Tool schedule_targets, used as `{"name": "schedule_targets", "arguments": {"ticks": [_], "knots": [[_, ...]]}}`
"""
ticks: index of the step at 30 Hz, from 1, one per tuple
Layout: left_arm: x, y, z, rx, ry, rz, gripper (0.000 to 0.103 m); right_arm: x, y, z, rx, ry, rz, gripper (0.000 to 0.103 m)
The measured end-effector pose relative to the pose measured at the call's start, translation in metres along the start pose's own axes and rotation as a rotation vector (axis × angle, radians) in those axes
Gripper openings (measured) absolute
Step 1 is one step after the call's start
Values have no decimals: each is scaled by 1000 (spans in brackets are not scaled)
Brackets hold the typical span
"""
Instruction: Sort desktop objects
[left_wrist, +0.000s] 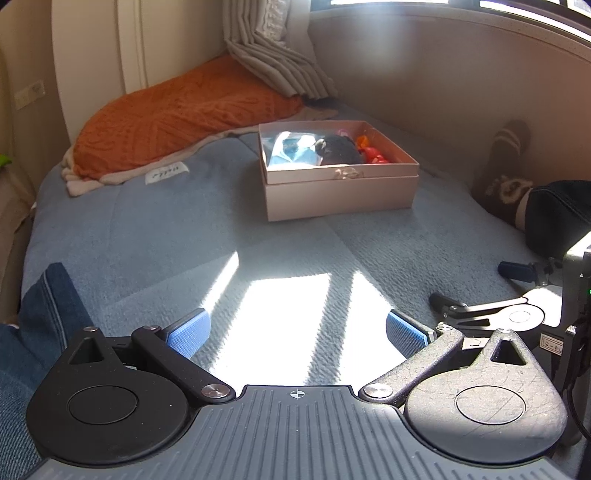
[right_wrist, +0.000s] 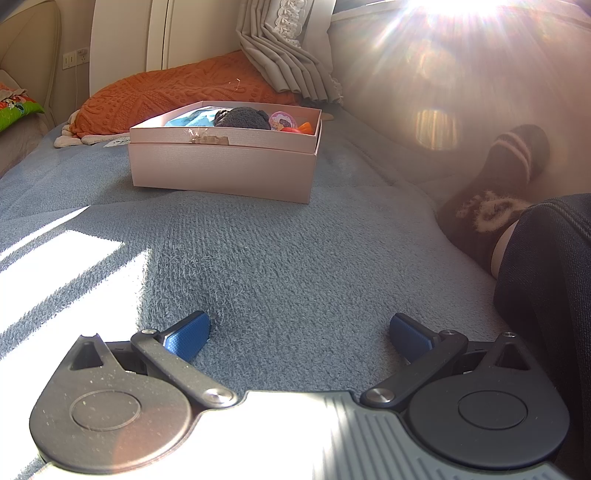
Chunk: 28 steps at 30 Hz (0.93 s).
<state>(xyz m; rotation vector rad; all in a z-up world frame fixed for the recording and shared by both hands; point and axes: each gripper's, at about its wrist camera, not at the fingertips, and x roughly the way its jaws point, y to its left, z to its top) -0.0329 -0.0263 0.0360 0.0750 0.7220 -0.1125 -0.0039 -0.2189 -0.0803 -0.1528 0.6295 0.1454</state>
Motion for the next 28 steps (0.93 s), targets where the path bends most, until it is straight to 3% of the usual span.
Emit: {"name": "schedule_targets", "arguments": {"ticks": [14, 22, 28], "knots": [[8, 0, -1, 12, 67, 12, 103, 0, 0, 0, 0, 0, 0, 103], [11, -1, 13, 20, 95, -106, 103, 0, 0, 0, 0, 0, 0, 103], [21, -2, 11, 55, 111, -124, 103, 0, 0, 0, 0, 0, 0, 103]]}}
